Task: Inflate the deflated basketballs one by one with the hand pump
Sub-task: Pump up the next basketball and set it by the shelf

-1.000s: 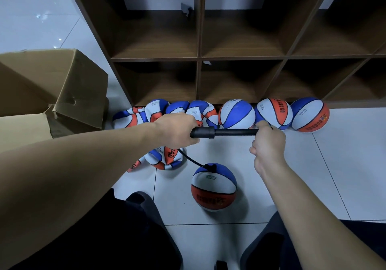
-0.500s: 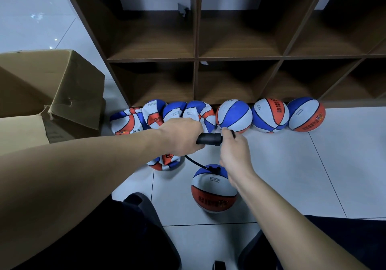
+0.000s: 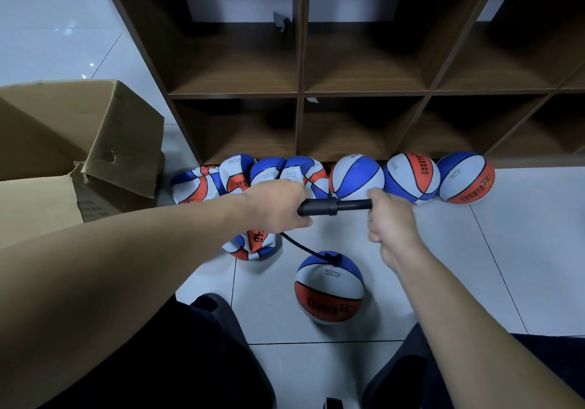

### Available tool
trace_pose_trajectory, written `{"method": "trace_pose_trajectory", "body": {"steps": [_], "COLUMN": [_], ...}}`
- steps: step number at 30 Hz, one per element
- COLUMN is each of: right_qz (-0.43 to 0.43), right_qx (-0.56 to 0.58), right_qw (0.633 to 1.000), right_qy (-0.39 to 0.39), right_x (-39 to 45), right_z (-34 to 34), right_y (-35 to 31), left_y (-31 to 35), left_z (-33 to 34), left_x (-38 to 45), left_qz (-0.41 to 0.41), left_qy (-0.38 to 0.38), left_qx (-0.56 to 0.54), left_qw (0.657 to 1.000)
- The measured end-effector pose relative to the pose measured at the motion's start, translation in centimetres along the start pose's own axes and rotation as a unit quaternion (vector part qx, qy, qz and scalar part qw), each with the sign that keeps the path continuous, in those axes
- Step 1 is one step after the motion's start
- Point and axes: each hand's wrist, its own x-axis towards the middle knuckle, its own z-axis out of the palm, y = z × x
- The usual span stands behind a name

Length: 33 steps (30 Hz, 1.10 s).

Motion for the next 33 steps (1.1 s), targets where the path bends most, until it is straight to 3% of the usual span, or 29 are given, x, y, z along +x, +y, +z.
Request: {"method": "trace_pose_trajectory", "body": {"steps": [5,13,28,33], "right_qz": [0.029,-0.048,-0.096,-0.063], "right_qx": [0.044,0.029,-0.11,-0.088], "right_qw": [0.997,0.994,0.989,0.989], "right_qy": [0.051,0.089,-0.033,-0.099], "right_x": [0.8,-1.5,-4.5,-3.7], "right_z": [-2.6,0.0,3.2,3.0], "right_y": [-0.7,-0.1,-0.2,-0.5], "left_y": [-1.4,-1.5,1.7,0.9], "left_z": [-0.6,-0.3,0.3,-0.2], "left_x": [-0.2,-0.7,-0.4,-0.2], "left_qz": [-0.021,-0.029,-0.025,-0.016], "left_qy": [-0.029,-0.025,0.02,0.018], "left_qx": [0.0,0.021,0.005,0.001], "left_qw": [0.999,0.999,0.999,1.0]}}
